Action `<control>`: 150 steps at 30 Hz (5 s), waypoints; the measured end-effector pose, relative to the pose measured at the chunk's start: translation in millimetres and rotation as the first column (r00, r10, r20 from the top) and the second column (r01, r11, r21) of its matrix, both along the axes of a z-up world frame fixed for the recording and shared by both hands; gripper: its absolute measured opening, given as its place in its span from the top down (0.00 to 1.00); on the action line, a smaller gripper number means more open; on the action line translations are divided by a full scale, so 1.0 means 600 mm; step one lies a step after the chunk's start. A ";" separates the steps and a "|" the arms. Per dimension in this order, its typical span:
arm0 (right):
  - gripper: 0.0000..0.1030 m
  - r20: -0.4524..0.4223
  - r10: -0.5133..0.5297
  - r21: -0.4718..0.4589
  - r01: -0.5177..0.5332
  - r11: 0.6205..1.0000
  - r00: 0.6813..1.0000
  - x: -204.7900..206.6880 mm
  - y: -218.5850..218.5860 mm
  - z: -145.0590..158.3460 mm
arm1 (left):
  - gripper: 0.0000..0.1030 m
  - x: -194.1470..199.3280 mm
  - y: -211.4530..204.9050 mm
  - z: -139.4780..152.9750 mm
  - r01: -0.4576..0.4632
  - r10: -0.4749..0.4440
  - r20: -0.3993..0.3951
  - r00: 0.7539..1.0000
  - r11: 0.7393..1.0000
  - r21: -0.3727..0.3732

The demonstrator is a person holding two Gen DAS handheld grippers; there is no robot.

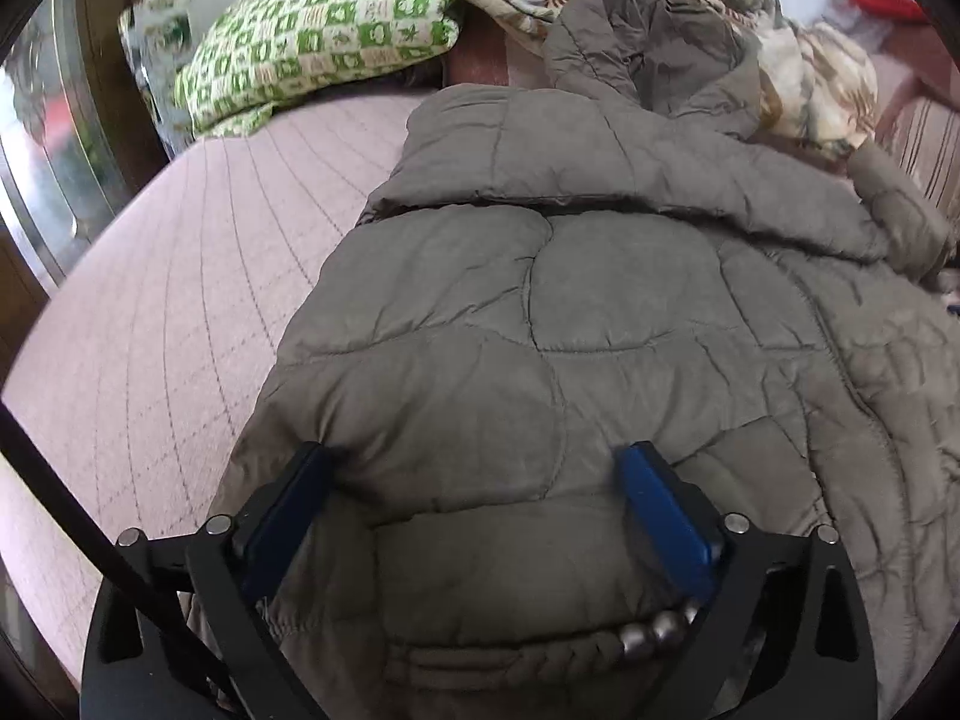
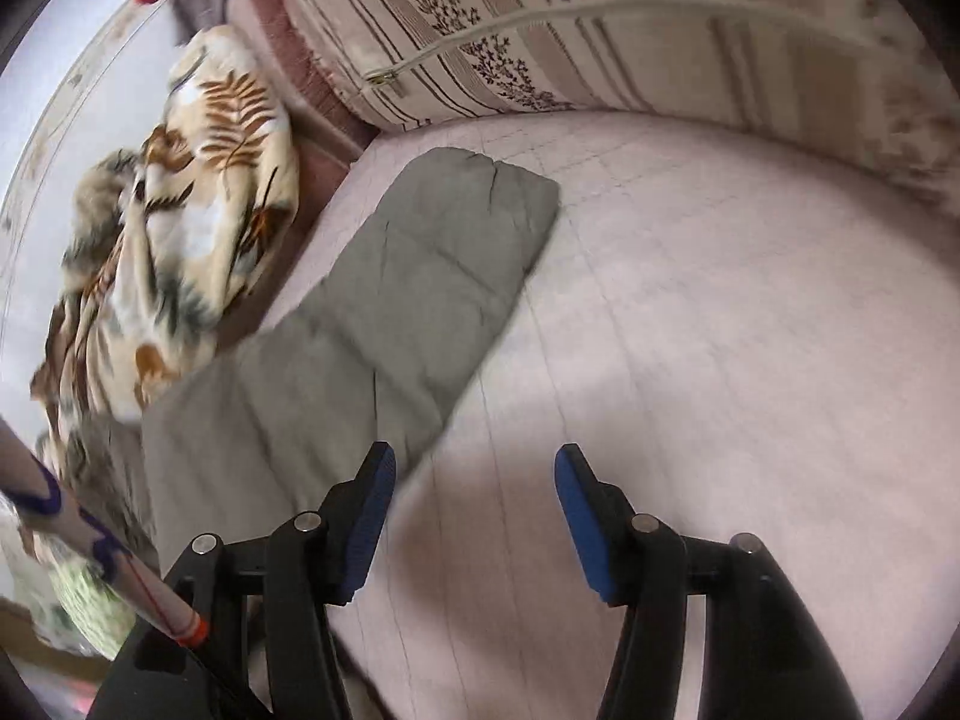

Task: Fold large clothes

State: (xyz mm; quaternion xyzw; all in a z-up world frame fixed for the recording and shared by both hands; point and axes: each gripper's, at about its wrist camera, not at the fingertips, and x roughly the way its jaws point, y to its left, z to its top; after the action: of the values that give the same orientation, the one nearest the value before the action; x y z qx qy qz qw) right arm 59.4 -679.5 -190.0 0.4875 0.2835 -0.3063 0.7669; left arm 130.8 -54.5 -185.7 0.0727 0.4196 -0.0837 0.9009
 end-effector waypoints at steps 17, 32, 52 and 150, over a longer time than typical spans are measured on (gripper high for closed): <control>0.94 -0.164 -0.179 -0.332 0.116 0.936 0.970 0.005 -0.081 0.161 | 0.00 0.015 0.008 -0.008 -0.004 0.003 -0.017 1.000 1.000 -0.031; 0.94 -0.206 0.239 -0.668 -0.315 0.674 0.949 0.129 0.339 0.444 | 0.01 -0.009 0.123 0.112 -0.128 0.140 0.095 0.986 0.984 -0.121; 0.84 -0.648 0.552 -0.486 -0.843 0.231 0.525 0.346 0.909 0.050 | 0.01 0.012 0.297 0.185 -0.363 0.384 0.213 0.899 0.923 -0.130; 0.28 -0.121 0.592 -0.417 -0.582 0.698 0.797 0.256 0.613 0.275 | 0.02 0.092 0.135 0.114 -0.055 0.051 -0.026 0.998 0.981 -0.188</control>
State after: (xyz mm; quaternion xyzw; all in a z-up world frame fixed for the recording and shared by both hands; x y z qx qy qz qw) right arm 213.1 -311.6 -24.7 0.1917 0.3394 -0.0956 0.9159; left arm 186.1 26.5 -117.3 -0.0251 0.4209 -0.0999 0.9012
